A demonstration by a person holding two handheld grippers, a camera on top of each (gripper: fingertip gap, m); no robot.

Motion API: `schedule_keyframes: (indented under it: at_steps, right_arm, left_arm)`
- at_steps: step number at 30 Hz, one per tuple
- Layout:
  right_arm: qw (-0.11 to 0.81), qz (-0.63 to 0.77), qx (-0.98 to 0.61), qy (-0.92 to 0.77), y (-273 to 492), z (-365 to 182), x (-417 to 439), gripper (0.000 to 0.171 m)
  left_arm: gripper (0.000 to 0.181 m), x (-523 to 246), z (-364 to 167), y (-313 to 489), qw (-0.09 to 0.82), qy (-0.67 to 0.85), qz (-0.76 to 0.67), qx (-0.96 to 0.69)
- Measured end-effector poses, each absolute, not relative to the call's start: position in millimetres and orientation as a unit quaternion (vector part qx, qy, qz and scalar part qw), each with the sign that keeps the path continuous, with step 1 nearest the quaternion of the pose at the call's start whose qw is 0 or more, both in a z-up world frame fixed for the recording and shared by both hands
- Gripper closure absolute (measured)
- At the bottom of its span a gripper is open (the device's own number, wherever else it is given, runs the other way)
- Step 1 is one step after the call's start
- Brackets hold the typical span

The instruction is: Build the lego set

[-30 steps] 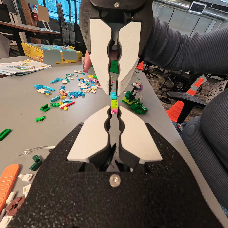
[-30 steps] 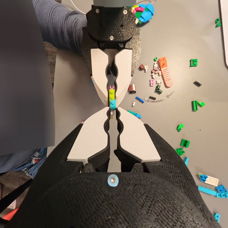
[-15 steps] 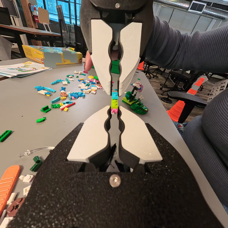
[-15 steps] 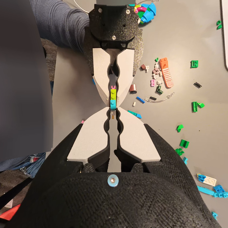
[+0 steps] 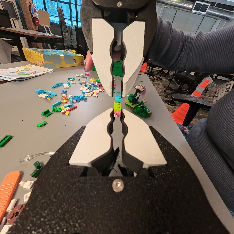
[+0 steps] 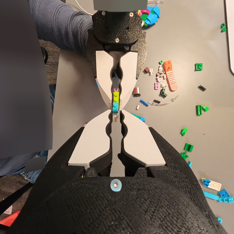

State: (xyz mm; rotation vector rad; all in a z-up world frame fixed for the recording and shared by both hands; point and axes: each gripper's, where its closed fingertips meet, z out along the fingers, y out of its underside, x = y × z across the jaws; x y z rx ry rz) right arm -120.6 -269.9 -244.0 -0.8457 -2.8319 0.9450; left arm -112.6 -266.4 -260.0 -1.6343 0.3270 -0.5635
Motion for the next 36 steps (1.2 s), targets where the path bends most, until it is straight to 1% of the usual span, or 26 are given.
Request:
schedule_keyframes:
  at_steps: [3,5,6,7,9,11,13,16,19,22,25,26,29,33,36]
  right_arm:
    - [0.033,0.305,-0.271,-0.912,-267.8,-241.6,-121.3,0.158]
    - [0.067,0.318,-0.265,-0.908,-267.4,-235.5,-124.5,0.149]
    - [0.105,0.321,-0.257,-0.905,-266.7,-232.0,-128.4,0.141]
    - [0.163,0.314,-0.240,-0.904,-264.2,-228.9,-133.8,0.133]
    - [0.312,0.271,-0.172,-0.894,-259.7,-223.9,-141.9,0.127]
    - [0.423,0.215,-0.088,-0.876,-265.0,-225.2,-139.6,0.120]
    - [0.502,0.151,-0.022,-0.851,-270.6,-231.0,-137.4,0.113]
    - [0.584,0.074,0.051,-0.807,-274.6,-236.9,-138.1,0.113]
    - [0.607,0.066,0.050,-0.790,-274.6,-241.4,-141.3,0.114]
    - [0.610,0.063,0.043,-0.788,-272.1,-244.5,-145.7,0.119]
    - [0.621,0.060,0.053,-0.780,-272.6,-244.8,-147.6,0.133]
    - [0.629,0.057,0.058,-0.773,-272.8,-242.6,-148.0,0.141]
    - [0.628,0.060,0.045,-0.774,-272.5,-242.9,-148.5,0.142]
    - [0.605,0.084,0.015,-0.792,-271.4,-243.7,-147.5,0.146]
    - [0.592,0.075,0.014,-0.802,-271.2,-244.6,-147.0,0.147]
  left_arm:
    - [0.173,-113.3,-259.5,-266.3,0.639,0.142,-0.246,-0.715]
    - [0.173,-115.2,-259.0,-266.2,0.640,0.137,-0.244,-0.715]
    - [0.173,-116.7,-258.9,-265.9,0.641,0.133,-0.242,-0.716]
    - [0.173,-118.0,-258.4,-265.9,0.642,0.129,-0.244,-0.715]
    - [0.173,-120.4,-256.4,-266.1,0.645,0.118,-0.252,-0.711]
    - [0.173,-123.1,-254.4,-266.4,0.649,0.107,-0.262,-0.706]
    - [0.173,-123.9,-250.9,-267.6,0.652,0.100,-0.280,-0.697]
    - [0.173,-124.8,-248.3,-268.7,0.655,0.092,-0.295,-0.690]
    - [0.173,-123.6,-248.2,-269.0,0.653,0.093,-0.302,-0.688]
    - [0.173,-120.7,-248.4,-269.1,0.651,0.100,-0.299,-0.690]
    - [0.173,-119.6,-249.2,-269.2,0.649,0.101,-0.301,-0.691]
    - [0.173,-119.5,-250.2,-268.9,0.647,0.100,-0.301,-0.693]
    - [0.173,-120.3,-249.4,-269.1,0.647,0.095,-0.308,-0.691]
    - [0.173,-119.1,-246.7,-270.4,0.648,0.090,-0.324,-0.683]
    - [0.173,-118.6,-246.9,-270.7,0.647,0.095,-0.315,-0.688]
